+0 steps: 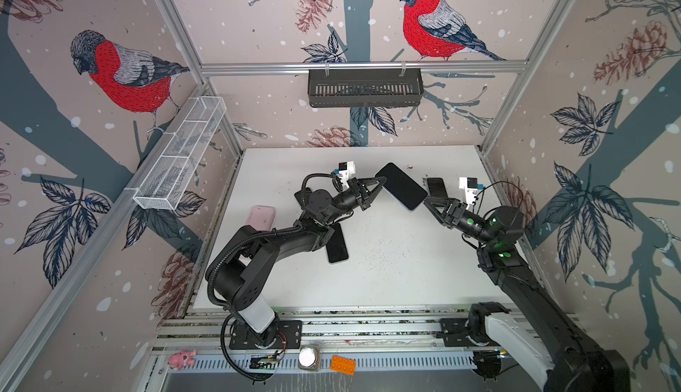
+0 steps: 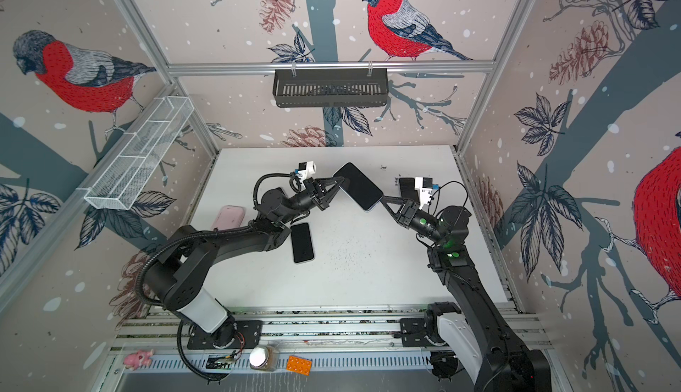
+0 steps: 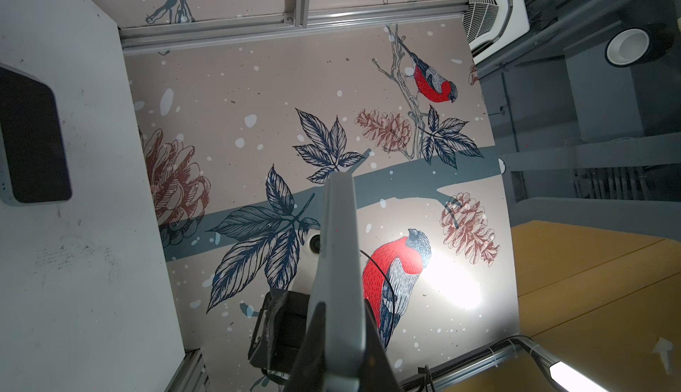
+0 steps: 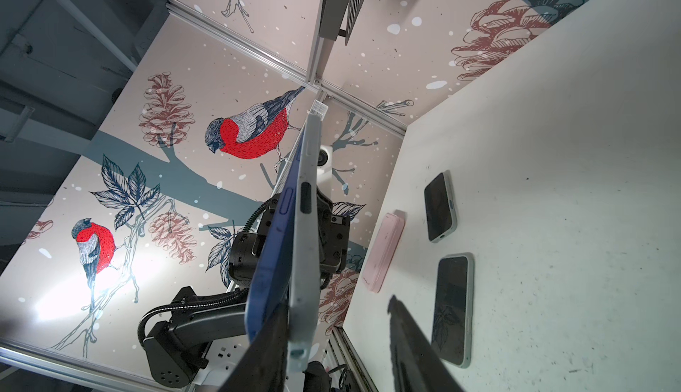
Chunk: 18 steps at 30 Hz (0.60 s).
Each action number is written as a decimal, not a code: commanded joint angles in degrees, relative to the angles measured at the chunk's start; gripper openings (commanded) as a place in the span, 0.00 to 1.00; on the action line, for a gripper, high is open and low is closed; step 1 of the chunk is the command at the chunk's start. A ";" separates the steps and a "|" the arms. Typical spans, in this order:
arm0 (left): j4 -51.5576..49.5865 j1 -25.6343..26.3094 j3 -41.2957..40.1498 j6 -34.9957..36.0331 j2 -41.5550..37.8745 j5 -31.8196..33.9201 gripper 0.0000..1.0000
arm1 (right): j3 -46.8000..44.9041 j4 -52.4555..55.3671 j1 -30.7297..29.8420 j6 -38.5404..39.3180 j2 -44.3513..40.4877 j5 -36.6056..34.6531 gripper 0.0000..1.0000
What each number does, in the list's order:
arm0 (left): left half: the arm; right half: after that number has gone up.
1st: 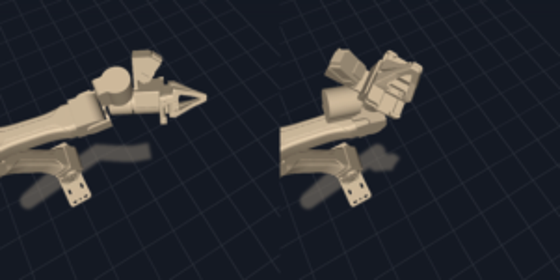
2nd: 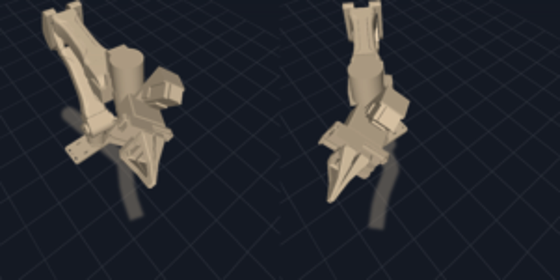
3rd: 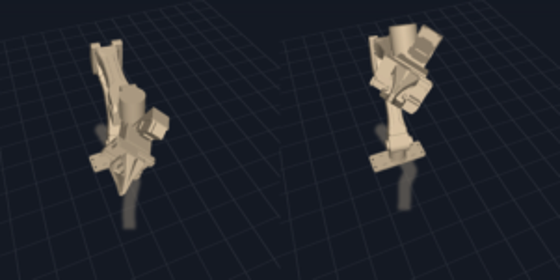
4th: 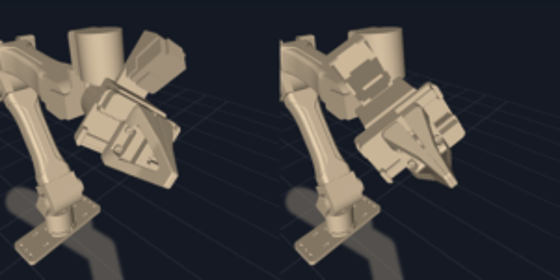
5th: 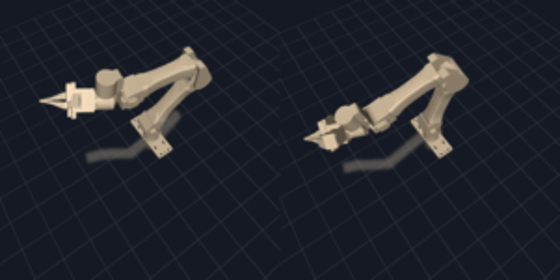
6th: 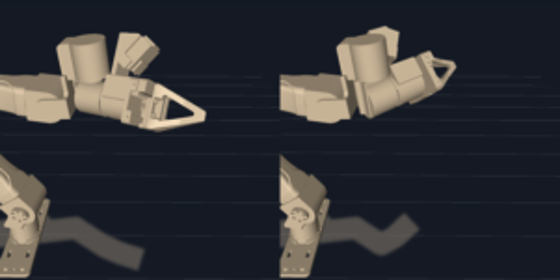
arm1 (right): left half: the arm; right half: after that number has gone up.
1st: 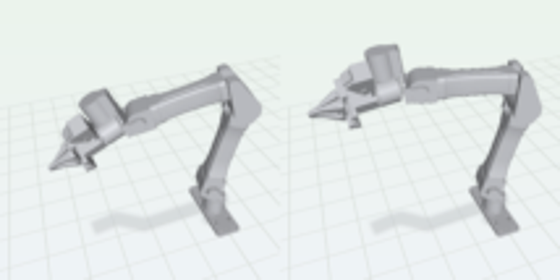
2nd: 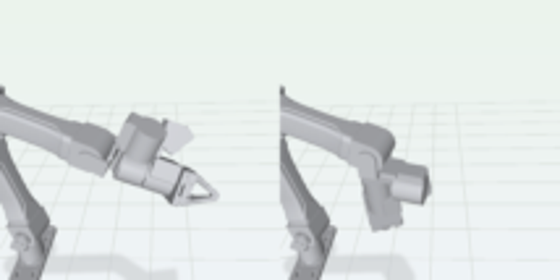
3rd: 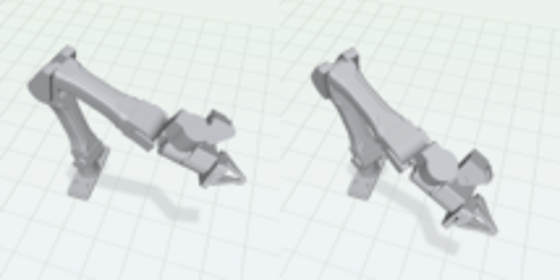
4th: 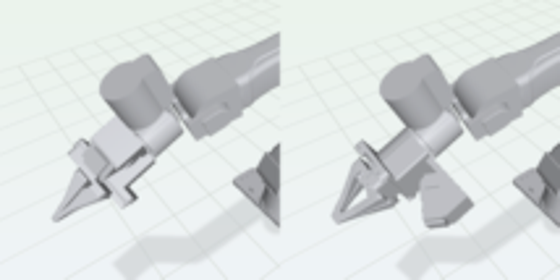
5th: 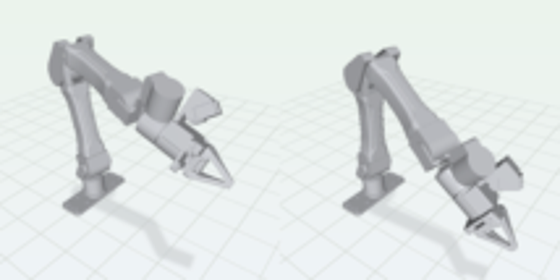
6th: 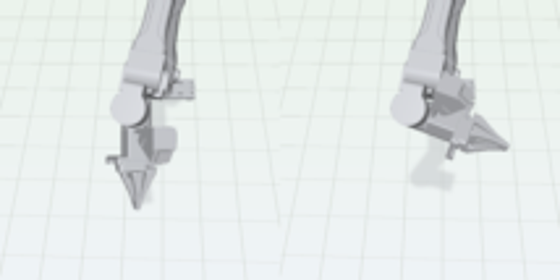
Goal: Take the phone out of the phone case
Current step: Remove the phone case from the phone.
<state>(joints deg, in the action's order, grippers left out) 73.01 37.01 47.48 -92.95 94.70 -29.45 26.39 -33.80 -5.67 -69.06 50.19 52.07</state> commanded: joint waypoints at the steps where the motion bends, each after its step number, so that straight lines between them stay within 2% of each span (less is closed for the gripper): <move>1: 6.53 0.51 1.07 -1.10 0.54 -0.54 0.00 | -0.37 -3.52 -0.24 -0.20 0.49 -0.47 0.44; 8: 5.21 1.00 1.81 -0.19 1.21 -0.96 0.00 | -1.24 -5.38 -0.46 -1.67 0.99 -0.66 0.37; 11: 2.59 1.35 2.51 1.24 1.27 -1.61 0.00 | -1.98 -8.31 -0.87 -3.75 1.46 -0.09 0.31; 15: -0.93 1.45 3.29 3.10 1.18 -2.29 0.00 | -1.90 -4.49 -0.53 -1.45 1.07 -0.49 0.18; 18: -4.75 1.46 3.45 5.09 0.85 -2.37 0.00 | -2.84 -5.53 0.02 -2.56 0.40 -0.35 0.12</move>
<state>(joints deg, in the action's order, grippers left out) 68.25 38.28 50.30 -89.47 96.09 -30.26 23.97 -37.91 -5.91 -71.05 51.05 51.77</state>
